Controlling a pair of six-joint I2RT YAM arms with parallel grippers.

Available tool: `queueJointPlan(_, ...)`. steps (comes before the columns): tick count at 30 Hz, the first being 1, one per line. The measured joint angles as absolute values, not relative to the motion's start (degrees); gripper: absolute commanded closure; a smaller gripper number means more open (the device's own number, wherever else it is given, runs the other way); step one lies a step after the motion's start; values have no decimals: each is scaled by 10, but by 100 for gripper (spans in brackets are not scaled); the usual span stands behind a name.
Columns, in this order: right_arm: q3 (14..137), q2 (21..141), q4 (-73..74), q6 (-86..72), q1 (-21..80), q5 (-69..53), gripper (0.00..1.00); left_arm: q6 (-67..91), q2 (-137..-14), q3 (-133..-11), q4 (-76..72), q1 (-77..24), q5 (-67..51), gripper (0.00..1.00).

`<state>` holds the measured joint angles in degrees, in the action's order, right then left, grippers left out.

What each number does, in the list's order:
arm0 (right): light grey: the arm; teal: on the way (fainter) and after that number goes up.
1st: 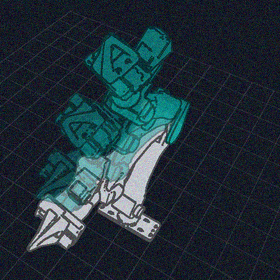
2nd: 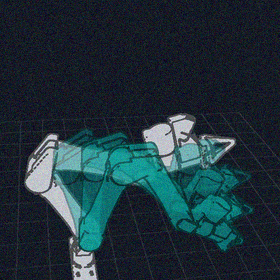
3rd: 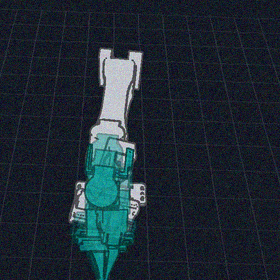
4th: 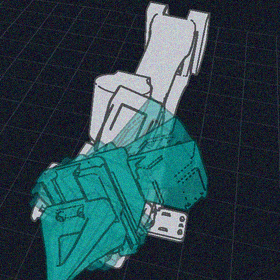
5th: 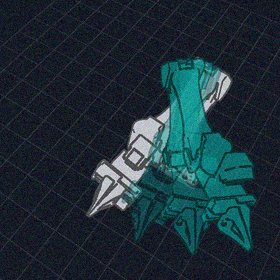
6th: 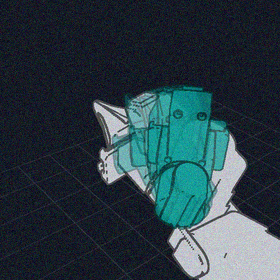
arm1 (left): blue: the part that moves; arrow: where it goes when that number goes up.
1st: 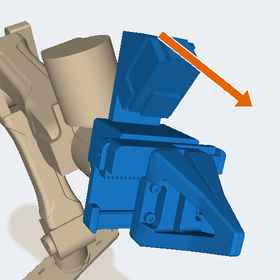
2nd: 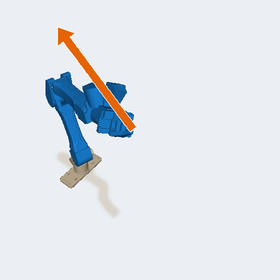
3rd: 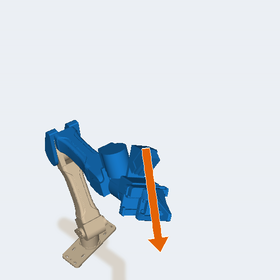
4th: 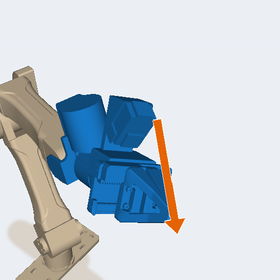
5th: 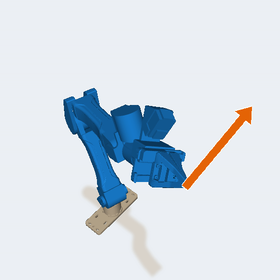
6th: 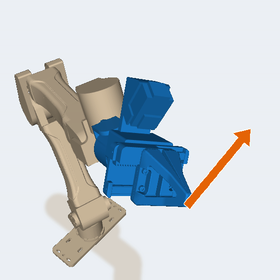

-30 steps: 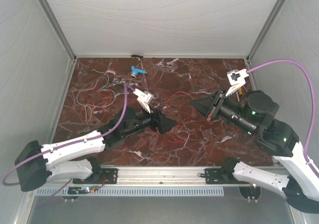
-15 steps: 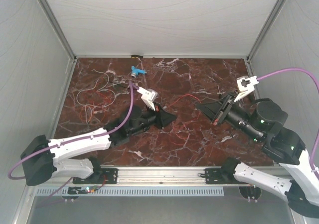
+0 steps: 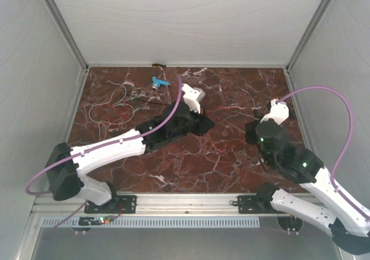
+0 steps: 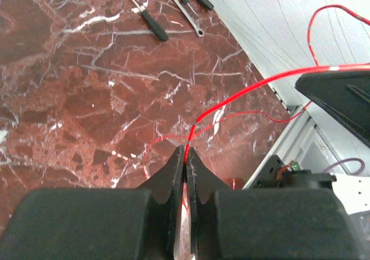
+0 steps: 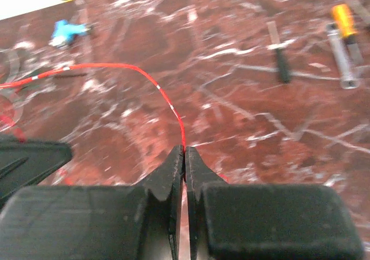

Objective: Zip-tie the wires
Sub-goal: Straighten the cable at the center of the board.

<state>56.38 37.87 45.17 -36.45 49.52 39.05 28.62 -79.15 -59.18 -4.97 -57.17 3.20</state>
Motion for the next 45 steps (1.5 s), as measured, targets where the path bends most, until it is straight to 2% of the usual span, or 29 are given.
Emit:
queueJointPlan(4, 568, 416, 443, -320, 425, 451, 100, 271, -874, -710, 7, -572, 34, 100)
queueJointPlan(11, 610, 437, 415, -210, 239, 514, 100, 265, -1033, -954, 99, -574, 11, 100)
queueJointPlan(15, 640, 447, 382, -162, 167, 506, 100, 256, -1048, -998, 133, -579, 7, 100)
queueJointPlan(19, 616, 440, 337, -142, 157, 418, 100, 240, -1021, -958, 138, -581, 21, 100)
queueJointPlan(27, 371, 445, 267, -226, 173, 164, 100, 245, -999, -736, 138, -565, 45, 100)
queueJointPlan(32, 298, 465, 257, -269, 226, 100, 100, 256, -1000, -643, 157, -551, 58, 100)
queueJointPlan(37, 296, 486, 204, -295, 270, 73, 95, 258, -997, -628, 172, -548, 77, 100)
queueJointPlan(40, 296, 512, 178, -308, 286, 61, 88, 257, -989, -625, 184, -542, 89, 100)
queueJointPlan(43, 296, 546, 160, -315, 292, 50, 76, 257, -978, -621, 212, -530, 94, 100)
queueJointPlan(45, 297, 570, 153, -320, 293, 45, 64, 256, -972, -620, 234, -514, 98, 100)
